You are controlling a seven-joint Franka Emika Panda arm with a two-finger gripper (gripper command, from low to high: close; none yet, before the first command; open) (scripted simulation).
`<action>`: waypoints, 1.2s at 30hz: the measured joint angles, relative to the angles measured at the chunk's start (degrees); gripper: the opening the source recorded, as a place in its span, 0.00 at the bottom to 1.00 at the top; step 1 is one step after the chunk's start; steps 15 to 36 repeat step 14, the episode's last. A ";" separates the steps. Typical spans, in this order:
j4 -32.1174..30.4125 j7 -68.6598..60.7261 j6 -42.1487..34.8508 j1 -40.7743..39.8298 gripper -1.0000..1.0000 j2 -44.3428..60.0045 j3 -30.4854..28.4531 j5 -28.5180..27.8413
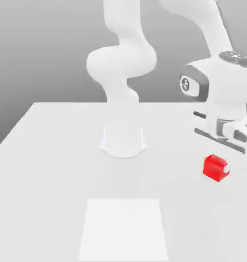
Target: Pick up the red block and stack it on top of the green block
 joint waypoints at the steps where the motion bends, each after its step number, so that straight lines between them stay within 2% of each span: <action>1: -1.11 -2.18 -0.04 1.63 0.00 -1.22 1.05 -0.16; 5: -4.86 -9.78 1.81 8.64 0.00 -3.50 5.32 -1.61; 7: -5.77 -11.38 6.20 10.69 0.00 -0.22 7.66 -4.12; 10: -5.90 -8.95 12.47 10.79 0.00 6.00 7.94 -9.31; 11: -5.86 -7.91 13.97 10.81 1.00 7.58 7.53 -10.93; 36: -5.86 -7.91 13.97 10.65 1.00 7.58 7.53 -10.93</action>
